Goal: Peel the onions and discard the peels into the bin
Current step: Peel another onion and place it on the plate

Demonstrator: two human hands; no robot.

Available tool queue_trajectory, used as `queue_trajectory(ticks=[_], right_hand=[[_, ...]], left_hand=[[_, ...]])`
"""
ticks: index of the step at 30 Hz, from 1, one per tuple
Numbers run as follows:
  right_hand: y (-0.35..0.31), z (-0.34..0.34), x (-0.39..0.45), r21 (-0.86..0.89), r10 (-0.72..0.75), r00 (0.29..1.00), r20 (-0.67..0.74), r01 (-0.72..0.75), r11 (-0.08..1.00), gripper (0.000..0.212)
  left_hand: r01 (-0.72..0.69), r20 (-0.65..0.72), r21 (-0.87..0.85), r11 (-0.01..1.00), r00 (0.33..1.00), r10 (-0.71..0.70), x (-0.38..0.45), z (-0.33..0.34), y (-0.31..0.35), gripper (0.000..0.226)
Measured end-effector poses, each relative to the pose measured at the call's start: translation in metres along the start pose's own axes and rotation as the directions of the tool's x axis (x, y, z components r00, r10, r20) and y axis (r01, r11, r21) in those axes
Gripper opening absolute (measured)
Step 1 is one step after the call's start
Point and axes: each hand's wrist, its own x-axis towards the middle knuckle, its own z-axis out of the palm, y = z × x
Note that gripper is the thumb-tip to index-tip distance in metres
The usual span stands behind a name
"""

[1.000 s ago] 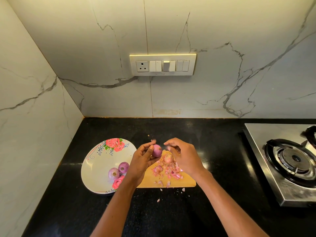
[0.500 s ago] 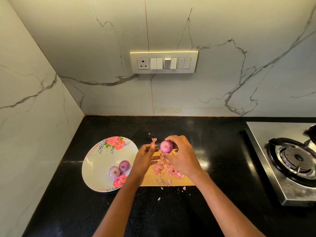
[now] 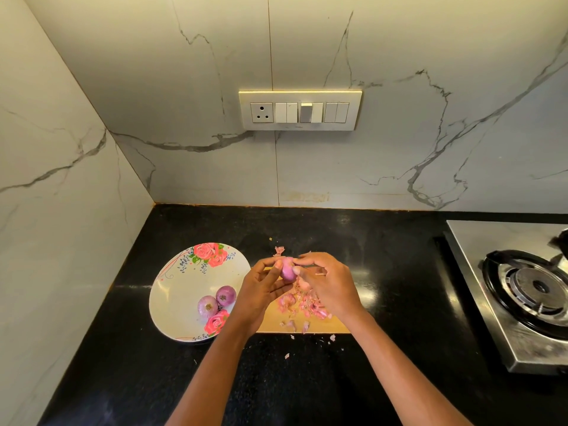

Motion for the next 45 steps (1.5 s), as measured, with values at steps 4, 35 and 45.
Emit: queue_trajectory(ticks=[4,35,45], right_hand=[[0.004,0.002,0.001,-0.096,-0.067,0.994,-0.084,0.059,0.994,0.009],[-0.007,0.055,0.008,-0.243,0.040,0.972,0.233,0.019,0.970,0.054],[-0.024,0.052,0.027,-0.170,0.050,0.968,0.244,-0.008,0.985,0.050]], left_hand=[[-0.030,0.003,0.004,1.000,1.000,0.030,0.000,0.003,0.003,0.034],[-0.033,-0.124,0.324,0.946,0.989,0.076,-0.008,-0.043,0.003,0.037],[-0.121,-0.151,0.261,0.958,0.975,0.164,0.002,-0.042,0.014,0.009]])
